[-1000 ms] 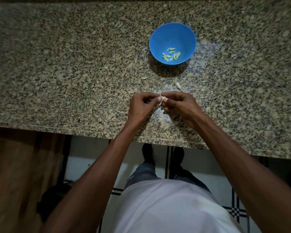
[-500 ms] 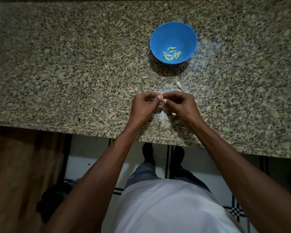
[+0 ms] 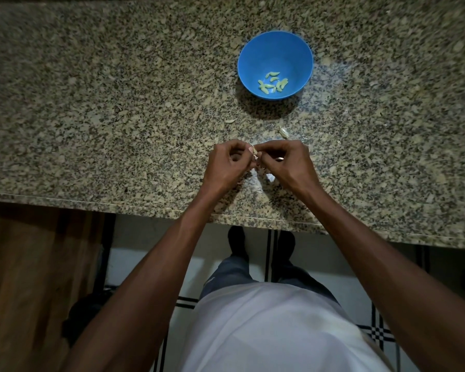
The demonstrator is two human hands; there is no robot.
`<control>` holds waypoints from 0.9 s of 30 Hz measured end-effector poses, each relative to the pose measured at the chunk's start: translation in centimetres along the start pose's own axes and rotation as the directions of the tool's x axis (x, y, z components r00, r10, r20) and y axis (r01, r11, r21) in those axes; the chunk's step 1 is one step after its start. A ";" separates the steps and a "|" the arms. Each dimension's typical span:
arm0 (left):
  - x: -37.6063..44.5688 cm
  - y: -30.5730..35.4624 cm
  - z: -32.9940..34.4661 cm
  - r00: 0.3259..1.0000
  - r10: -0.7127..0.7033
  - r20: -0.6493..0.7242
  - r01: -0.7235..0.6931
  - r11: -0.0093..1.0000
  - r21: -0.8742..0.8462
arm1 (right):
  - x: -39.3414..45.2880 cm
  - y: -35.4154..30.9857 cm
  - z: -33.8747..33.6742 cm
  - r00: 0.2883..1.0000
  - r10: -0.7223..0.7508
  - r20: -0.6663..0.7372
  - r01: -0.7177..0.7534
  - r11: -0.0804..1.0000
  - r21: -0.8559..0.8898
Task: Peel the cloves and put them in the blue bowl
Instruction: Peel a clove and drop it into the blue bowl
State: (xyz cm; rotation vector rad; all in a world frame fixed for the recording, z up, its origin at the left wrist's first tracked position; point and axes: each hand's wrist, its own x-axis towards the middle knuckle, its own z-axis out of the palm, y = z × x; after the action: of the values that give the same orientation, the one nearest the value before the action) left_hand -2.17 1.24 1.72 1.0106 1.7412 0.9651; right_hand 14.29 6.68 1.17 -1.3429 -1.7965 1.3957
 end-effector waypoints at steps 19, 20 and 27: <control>-0.5 0.0 0.6 0.990 -0.139 -0.025 0.131 0.970 -0.206 | 0.3 0.1 -0.3 0.986 0.119 0.121 -0.150 0.945 0.290; -0.5 0.0 0.6 0.989 -0.143 -0.026 0.134 0.966 -0.220 | 0.3 0.0 -0.3 0.983 0.138 0.125 -0.172 0.930 0.325; -0.7 -0.4 0.4 0.989 -0.150 -0.019 0.140 0.958 -0.251 | 0.1 0.0 -0.8 0.964 0.226 0.143 -0.267 0.832 0.486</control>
State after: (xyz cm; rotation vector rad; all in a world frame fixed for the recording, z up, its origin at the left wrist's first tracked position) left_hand -1.73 0.53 1.42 0.6979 1.6507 1.0823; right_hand 14.98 7.09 1.43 -1.2692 -1.1947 1.9169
